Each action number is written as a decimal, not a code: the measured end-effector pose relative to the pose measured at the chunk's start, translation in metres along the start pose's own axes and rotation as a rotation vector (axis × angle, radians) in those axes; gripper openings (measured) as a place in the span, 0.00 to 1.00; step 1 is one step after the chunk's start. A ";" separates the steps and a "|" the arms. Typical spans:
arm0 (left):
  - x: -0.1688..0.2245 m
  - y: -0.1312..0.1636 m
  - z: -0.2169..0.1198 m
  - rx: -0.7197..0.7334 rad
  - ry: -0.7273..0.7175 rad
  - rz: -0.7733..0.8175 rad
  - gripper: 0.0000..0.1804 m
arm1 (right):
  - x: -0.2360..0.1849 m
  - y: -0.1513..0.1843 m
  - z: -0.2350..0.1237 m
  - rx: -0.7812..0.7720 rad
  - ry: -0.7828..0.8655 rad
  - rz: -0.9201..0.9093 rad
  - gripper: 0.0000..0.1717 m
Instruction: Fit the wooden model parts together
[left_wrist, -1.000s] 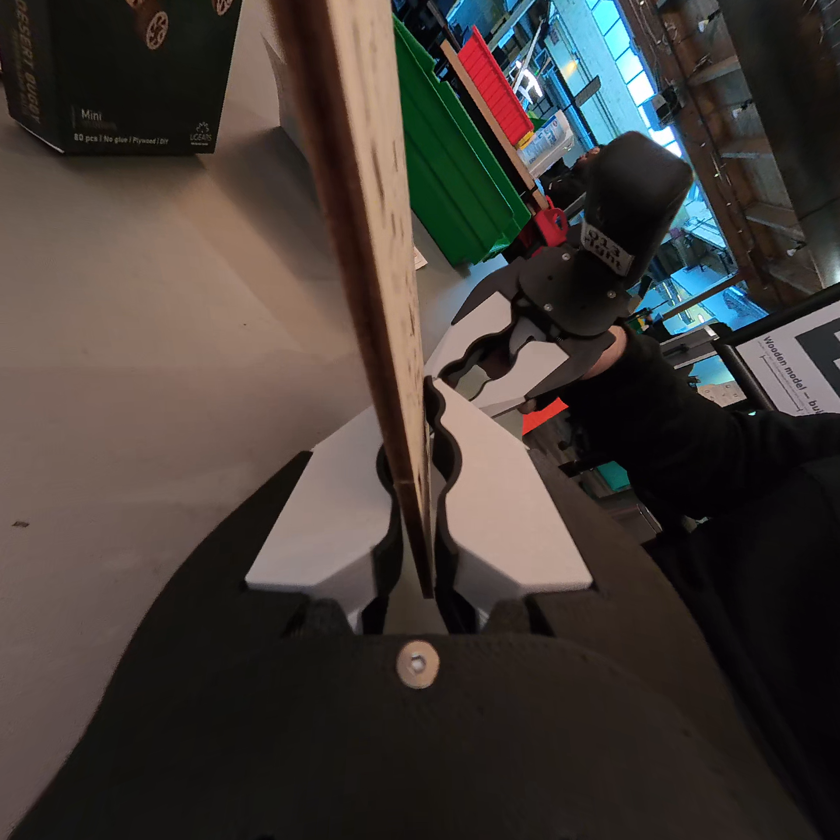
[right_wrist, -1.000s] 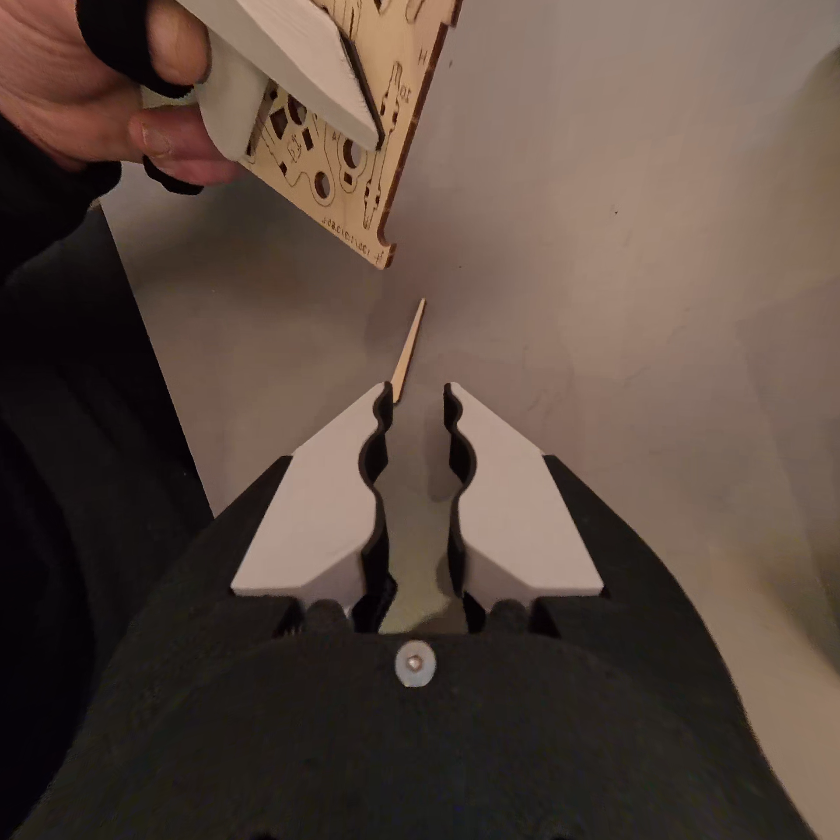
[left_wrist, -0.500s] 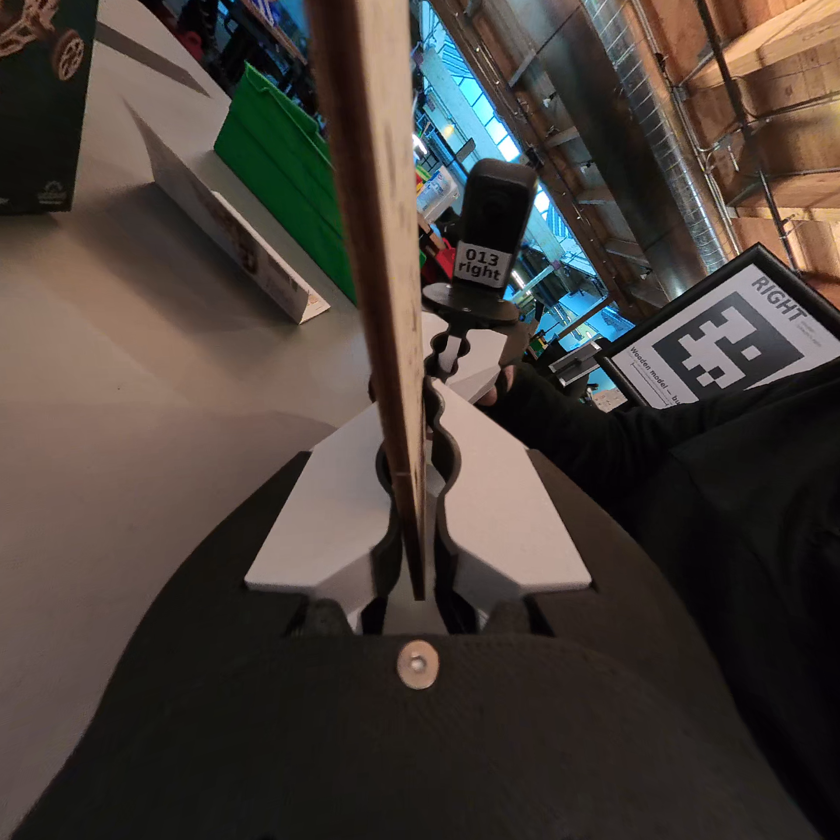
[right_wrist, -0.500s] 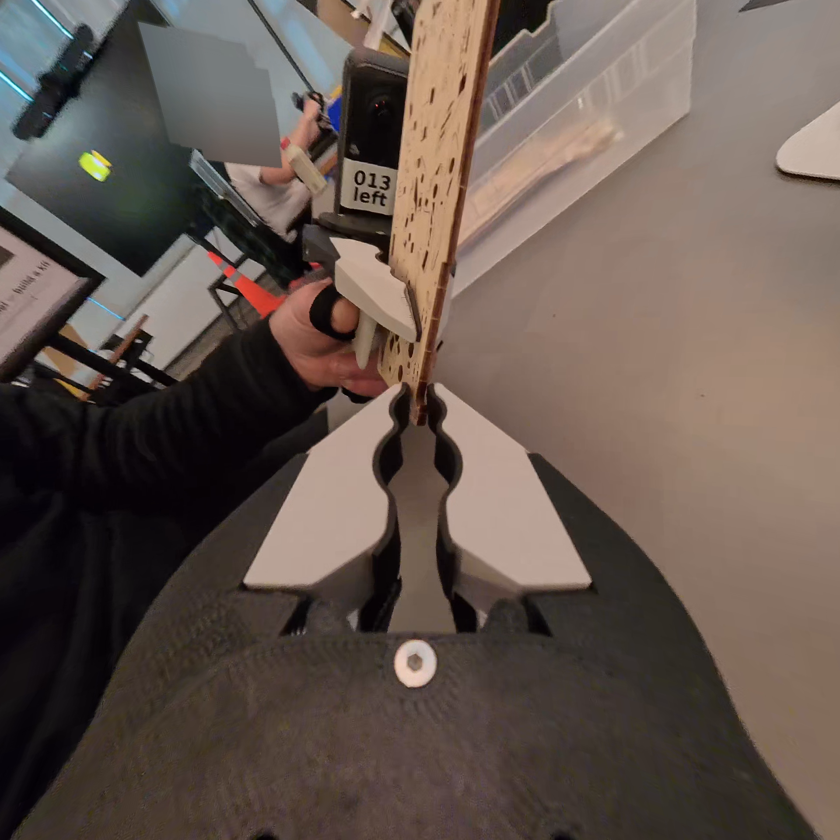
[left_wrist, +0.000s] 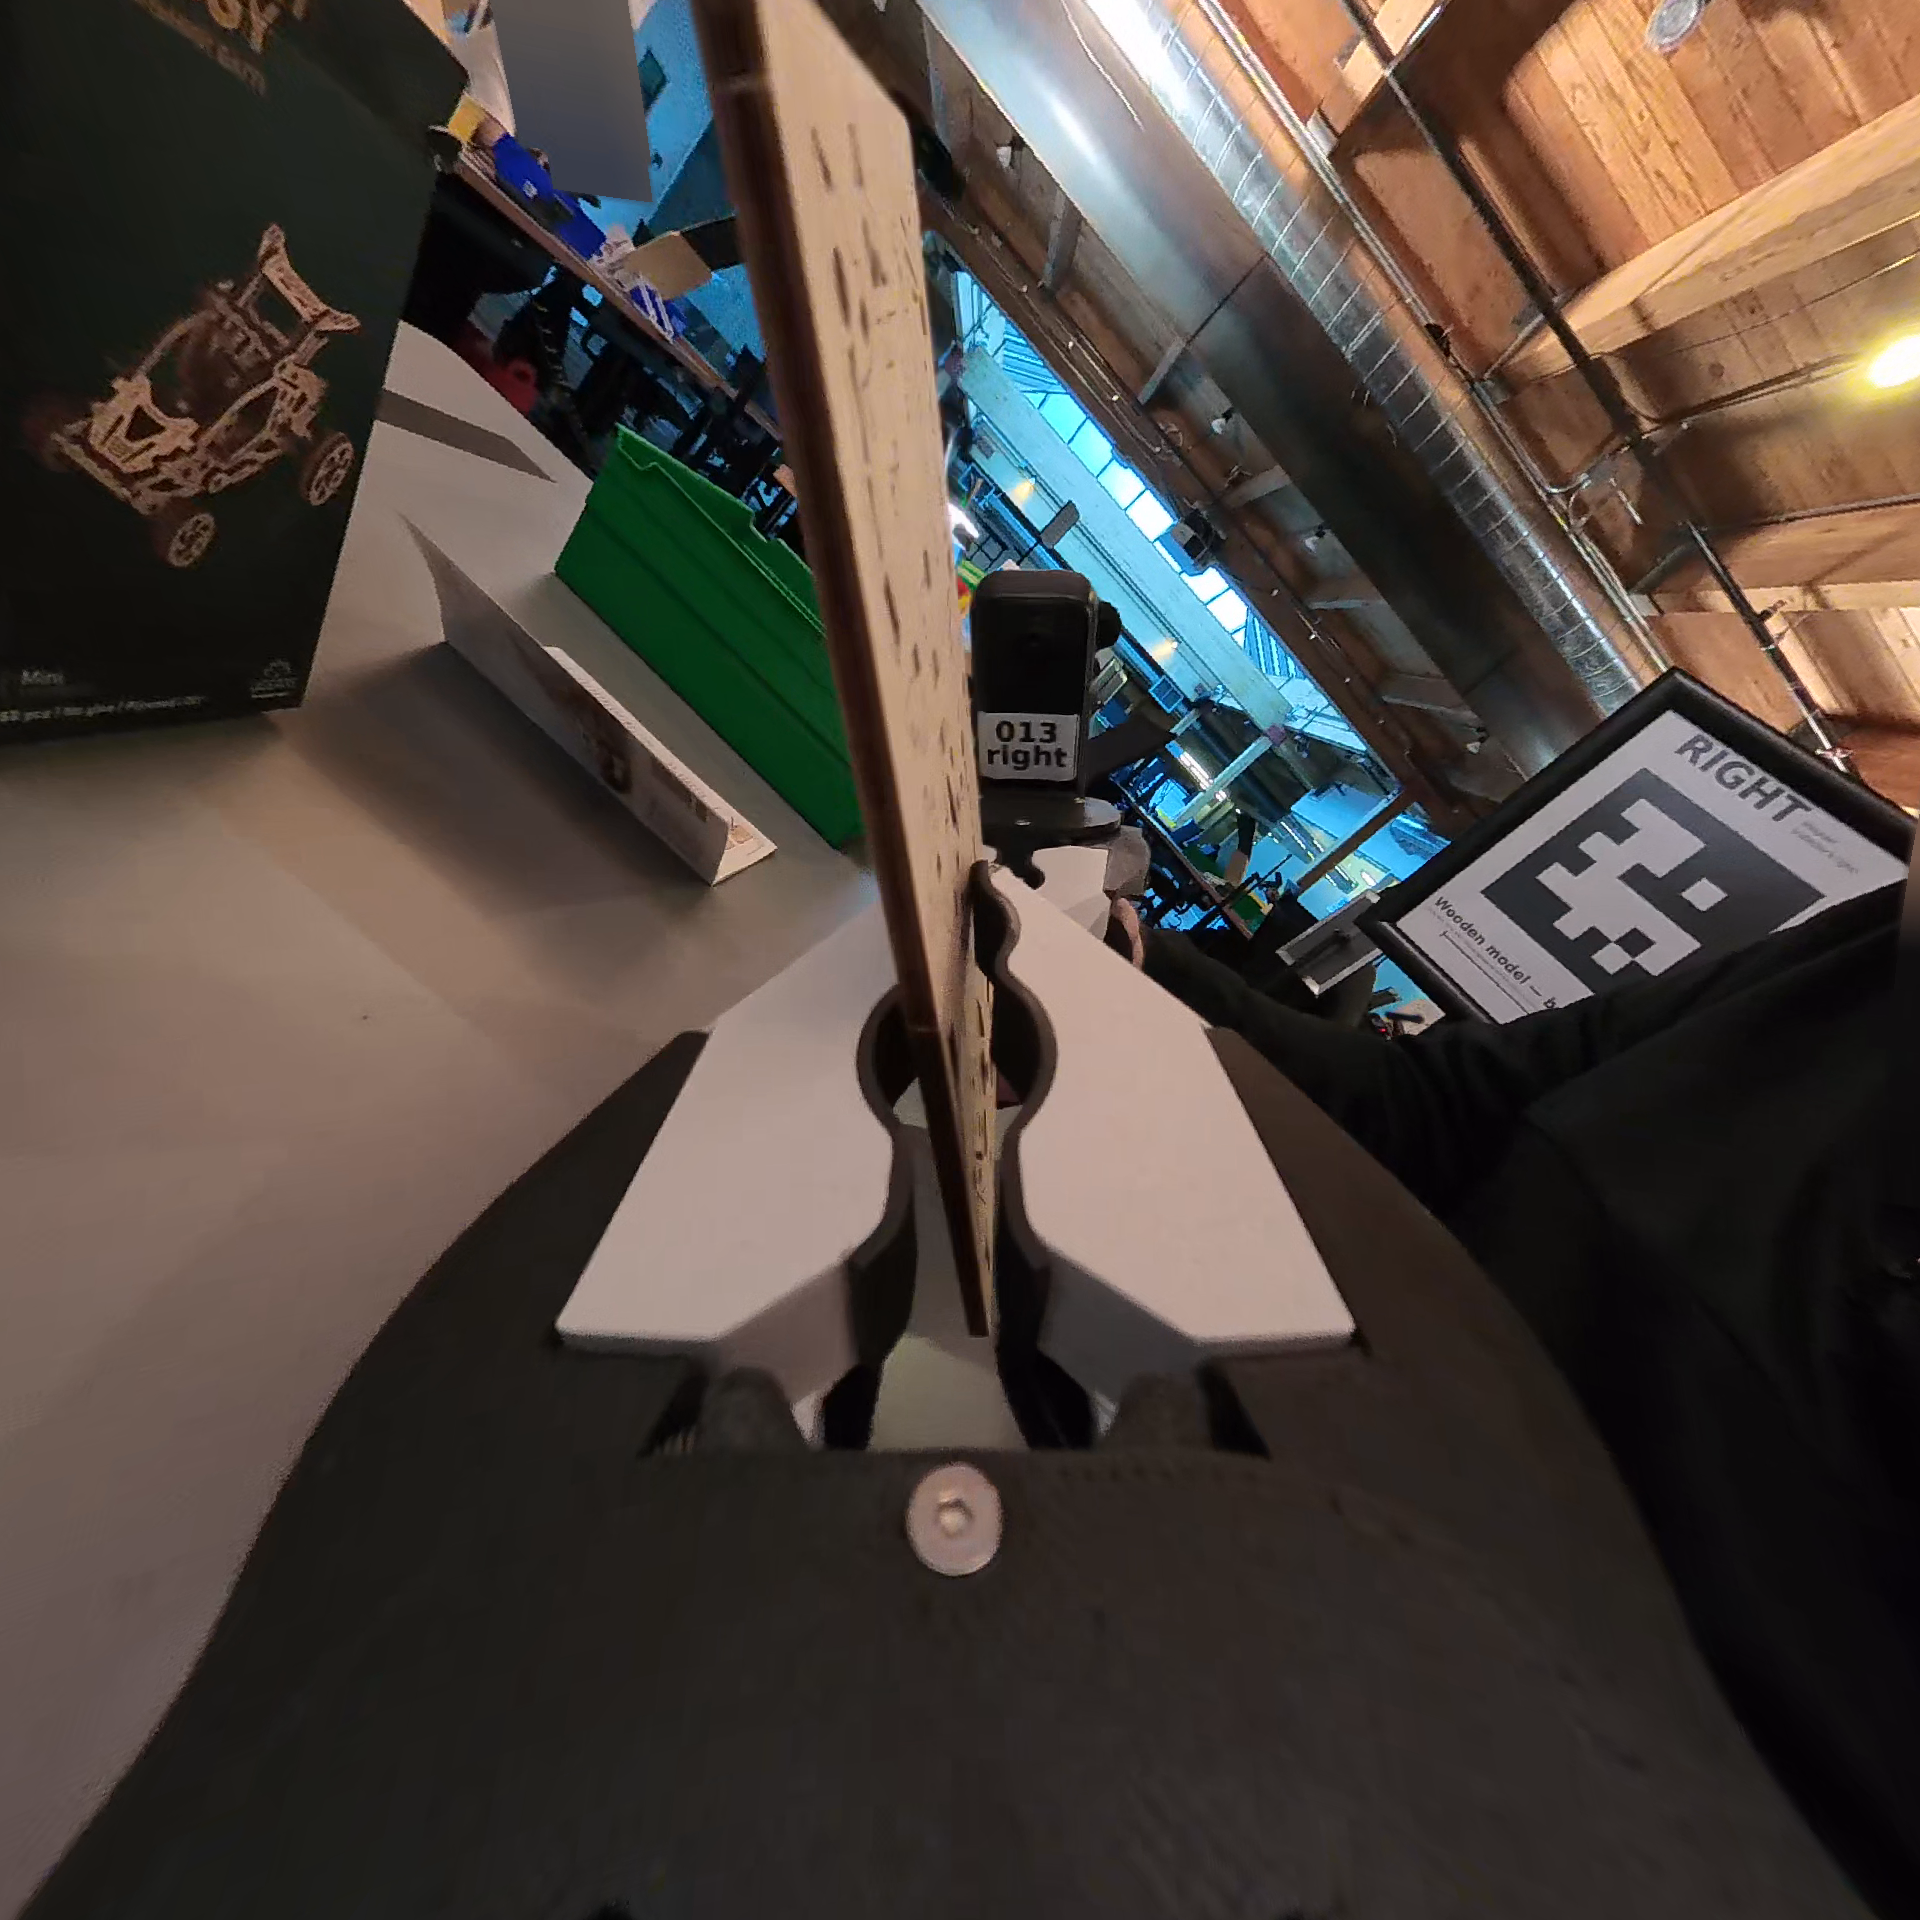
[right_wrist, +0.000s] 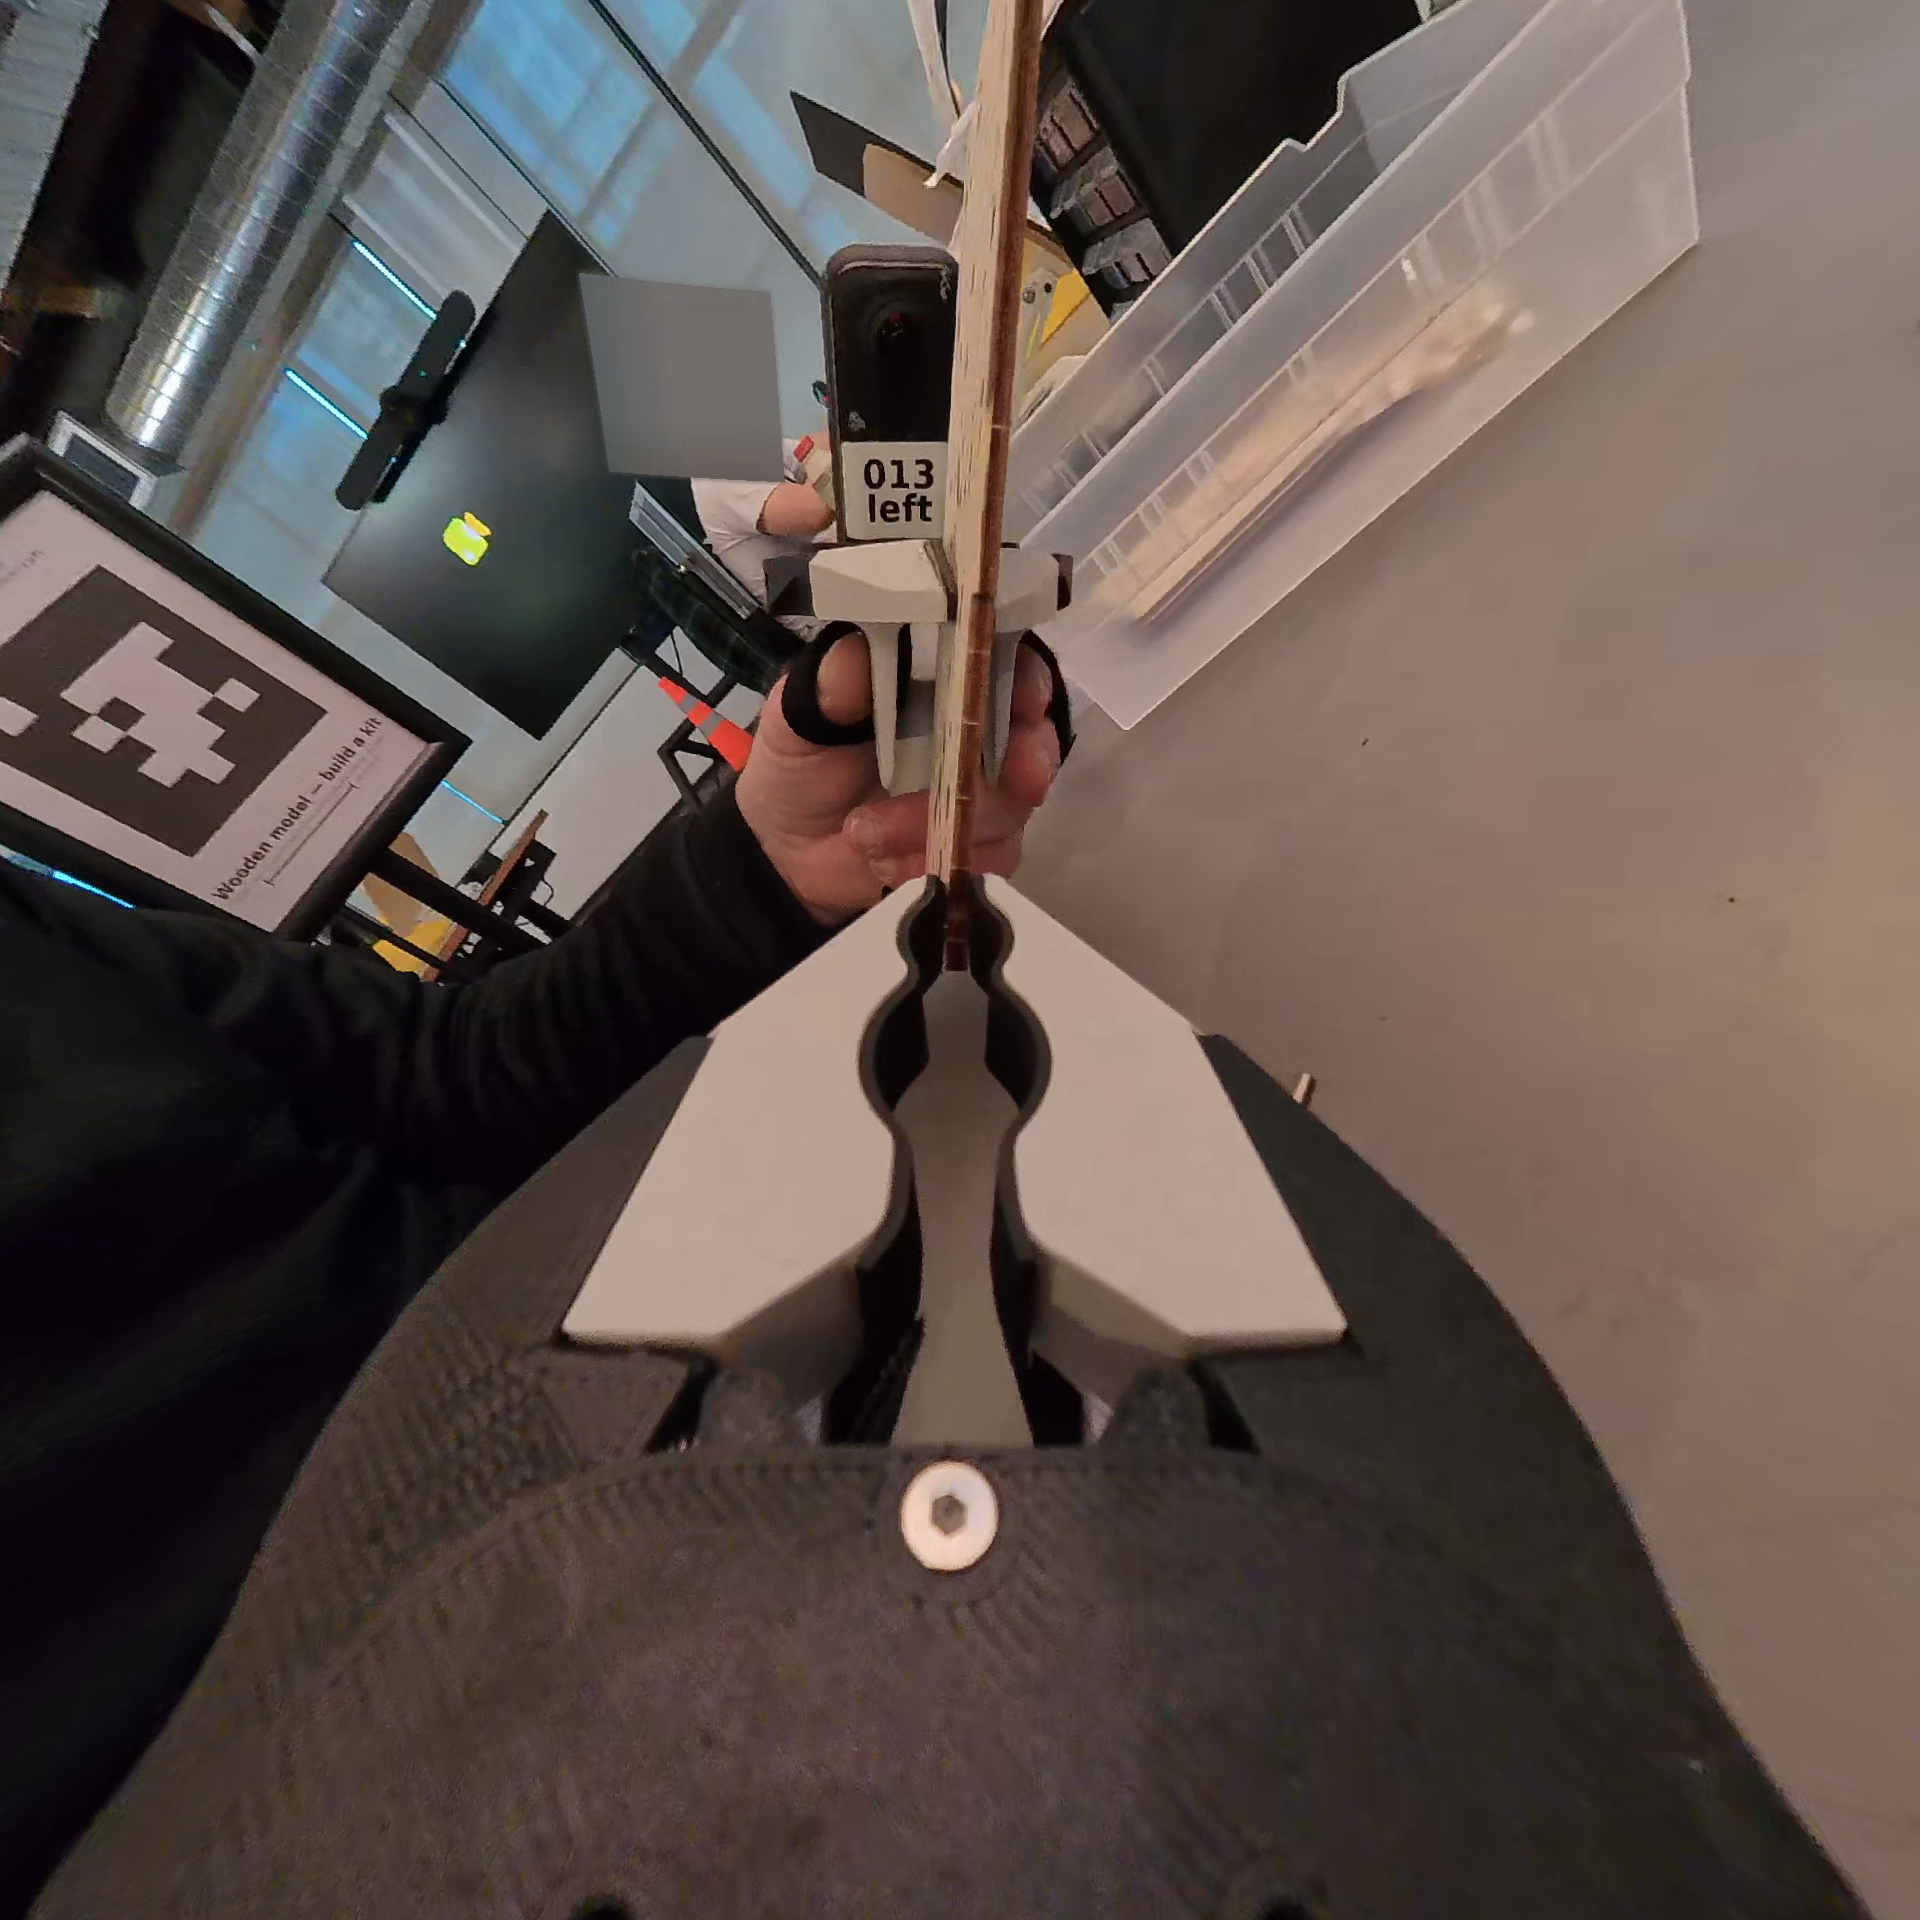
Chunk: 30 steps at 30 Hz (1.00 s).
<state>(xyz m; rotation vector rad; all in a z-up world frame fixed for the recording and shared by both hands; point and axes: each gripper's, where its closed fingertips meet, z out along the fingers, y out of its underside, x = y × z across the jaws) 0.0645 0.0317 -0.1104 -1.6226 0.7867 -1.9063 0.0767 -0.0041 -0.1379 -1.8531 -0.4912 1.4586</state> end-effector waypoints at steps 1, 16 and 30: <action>0.001 0.001 0.001 -0.006 0.002 -0.003 0.01 | 0.001 0.001 -0.001 -0.008 0.009 -0.011 0.01; 0.010 0.017 0.008 -0.181 -0.064 0.019 0.01 | -0.004 -0.029 -0.007 0.088 0.158 -0.229 0.06; 0.029 0.045 0.025 -0.316 0.019 0.047 0.01 | -0.017 -0.053 -0.016 0.211 0.105 -0.194 0.03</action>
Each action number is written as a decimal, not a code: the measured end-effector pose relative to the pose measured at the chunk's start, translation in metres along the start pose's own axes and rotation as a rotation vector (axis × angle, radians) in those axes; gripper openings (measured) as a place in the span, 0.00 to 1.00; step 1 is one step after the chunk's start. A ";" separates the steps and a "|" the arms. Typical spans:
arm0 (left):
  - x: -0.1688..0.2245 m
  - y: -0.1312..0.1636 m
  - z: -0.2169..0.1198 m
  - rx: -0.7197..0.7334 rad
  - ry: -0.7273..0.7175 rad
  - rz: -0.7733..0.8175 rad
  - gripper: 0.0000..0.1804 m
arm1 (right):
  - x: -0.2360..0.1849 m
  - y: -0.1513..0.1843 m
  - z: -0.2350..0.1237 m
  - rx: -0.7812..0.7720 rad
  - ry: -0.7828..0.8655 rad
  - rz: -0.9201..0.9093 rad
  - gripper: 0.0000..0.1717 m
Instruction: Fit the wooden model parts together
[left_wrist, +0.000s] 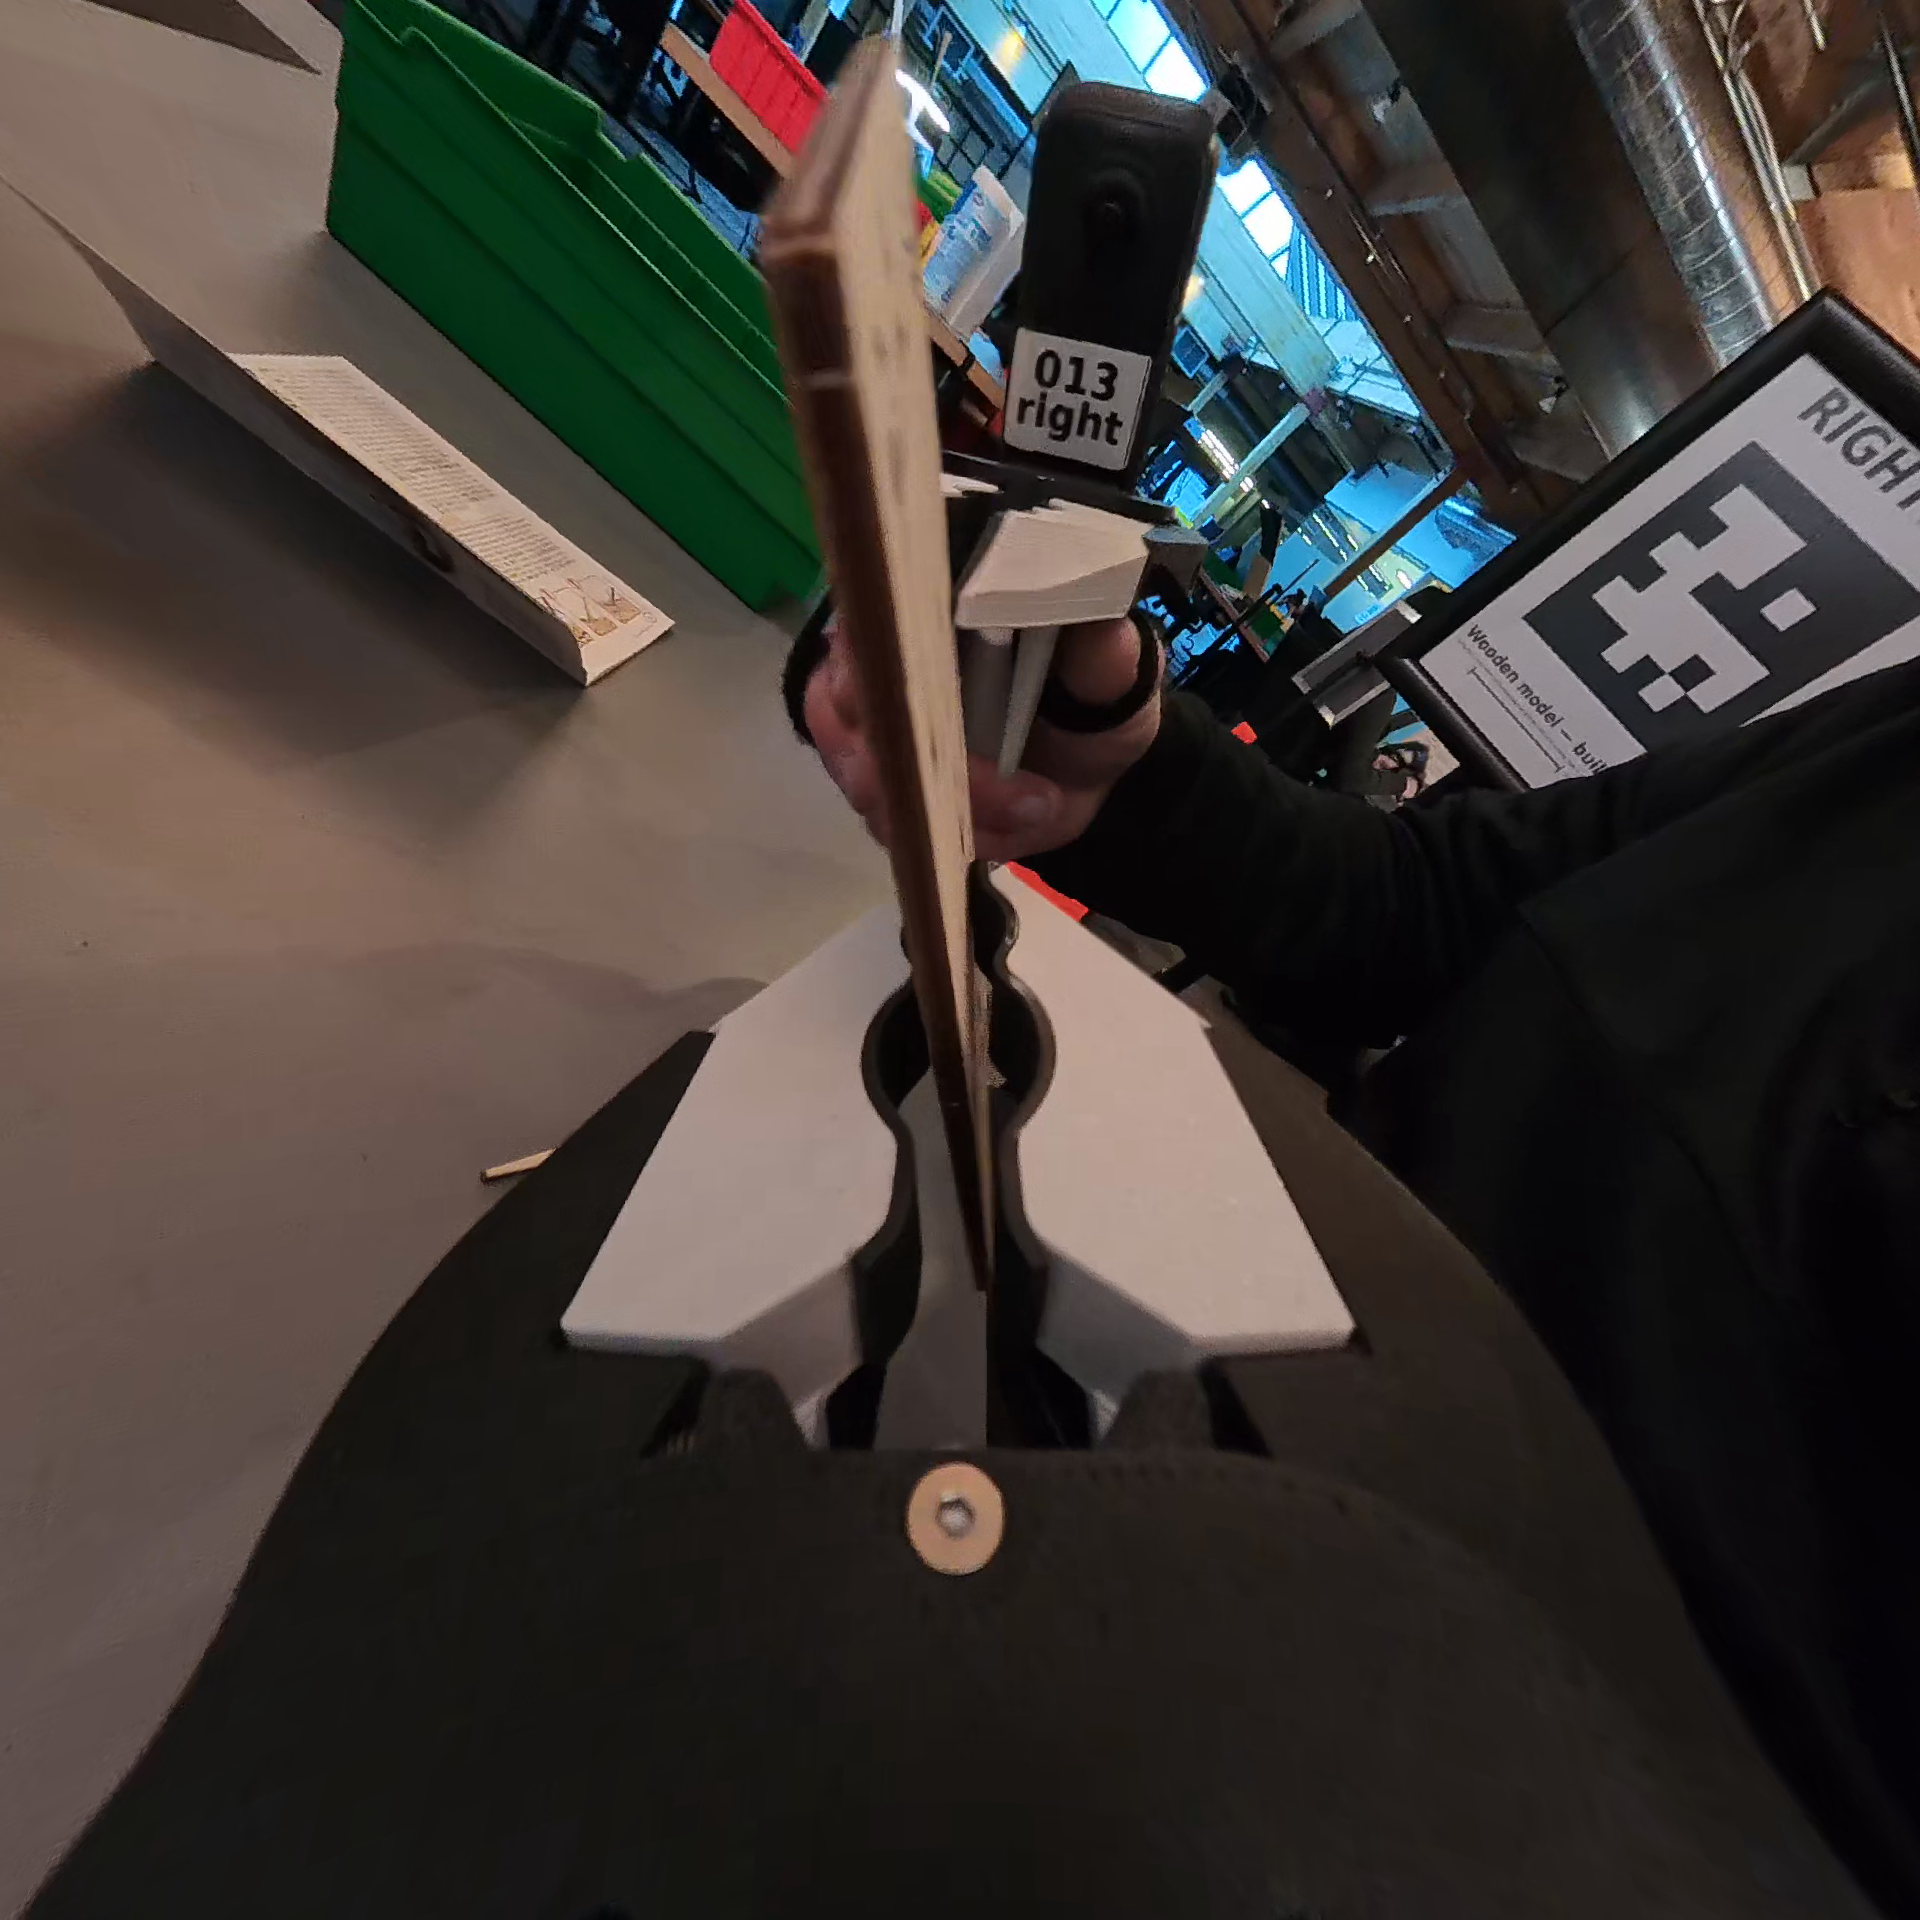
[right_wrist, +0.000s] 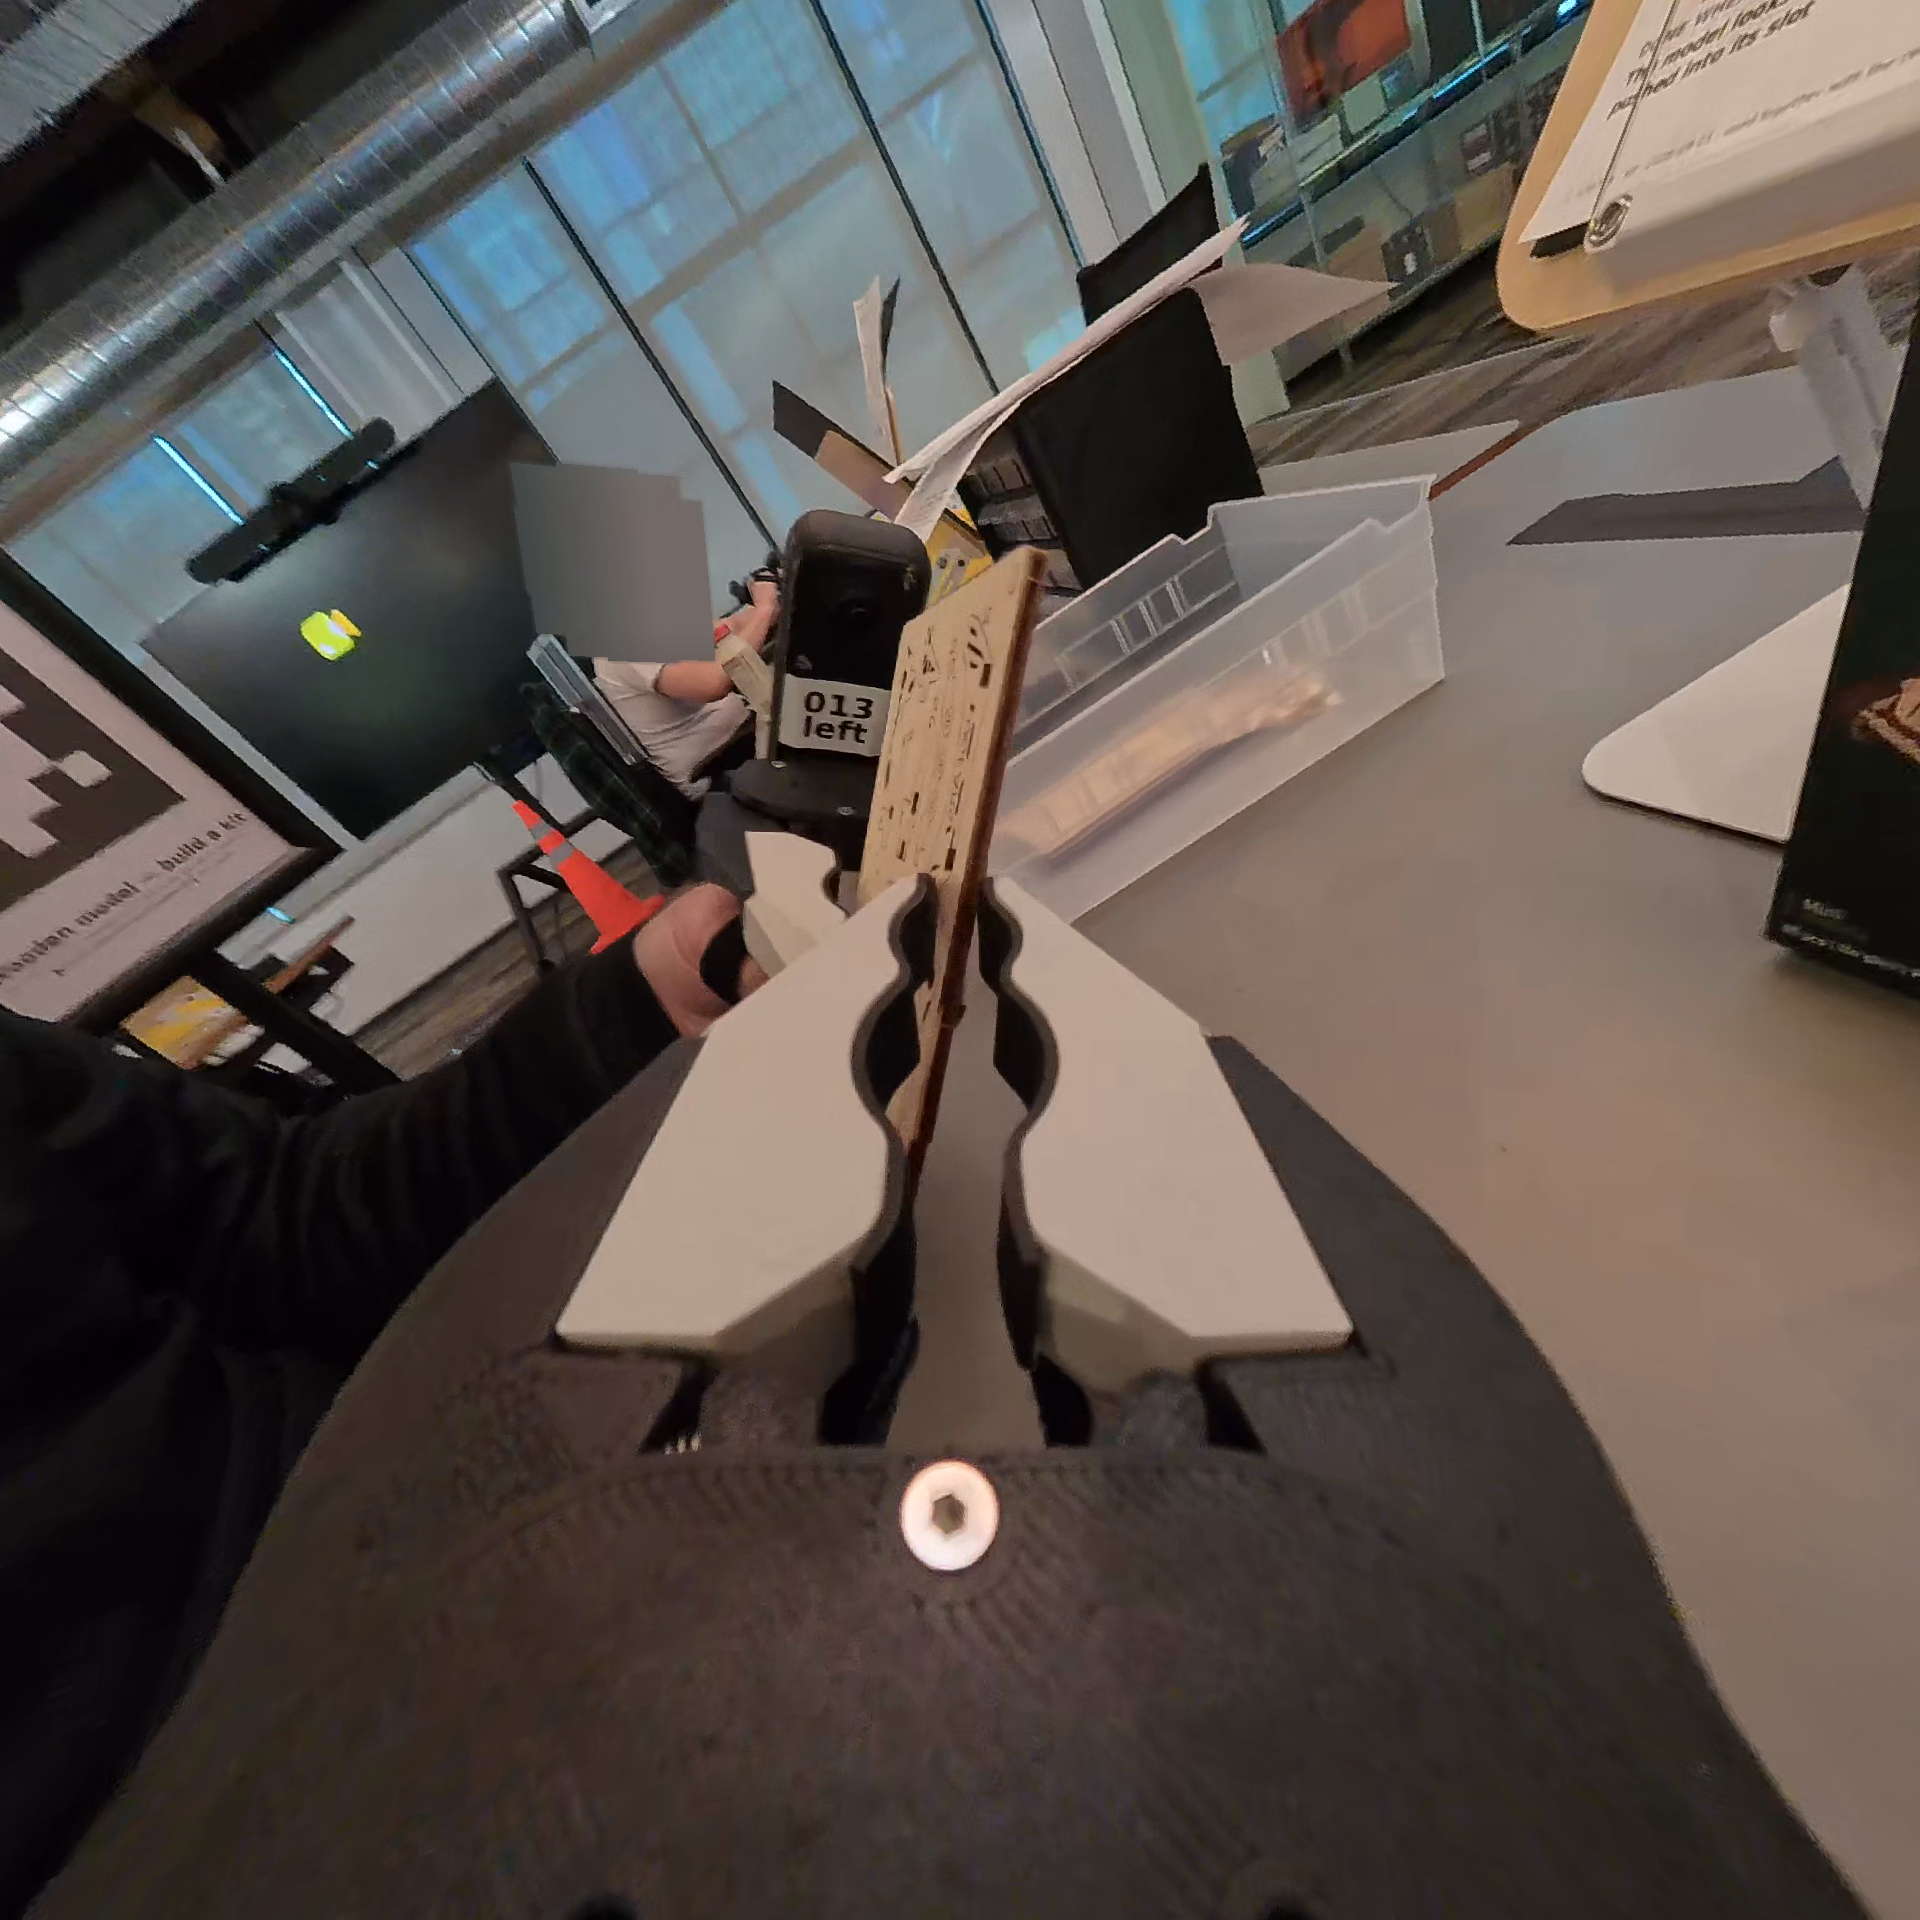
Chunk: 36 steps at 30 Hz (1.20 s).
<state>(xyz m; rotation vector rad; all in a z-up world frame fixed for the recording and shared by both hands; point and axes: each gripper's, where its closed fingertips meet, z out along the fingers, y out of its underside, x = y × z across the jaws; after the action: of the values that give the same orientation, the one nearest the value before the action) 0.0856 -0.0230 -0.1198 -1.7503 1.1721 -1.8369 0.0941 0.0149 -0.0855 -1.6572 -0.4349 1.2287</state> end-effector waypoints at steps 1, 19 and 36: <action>-0.001 -0.001 0.000 0.008 -0.004 0.002 0.01 | -0.001 -0.001 -0.001 0.008 -0.015 0.021 0.02; 0.003 -0.045 -0.009 0.227 -0.011 0.048 0.01 | -0.008 0.001 -0.003 0.015 -0.115 0.098 0.03; 0.000 -0.044 -0.005 0.261 0.016 -0.008 0.01 | -0.006 0.009 -0.005 -0.020 -0.132 0.088 0.01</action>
<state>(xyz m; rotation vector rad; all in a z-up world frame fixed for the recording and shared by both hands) 0.0931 0.0049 -0.0867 -1.5983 0.8857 -1.9133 0.0937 0.0038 -0.0896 -1.6329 -0.4610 1.4082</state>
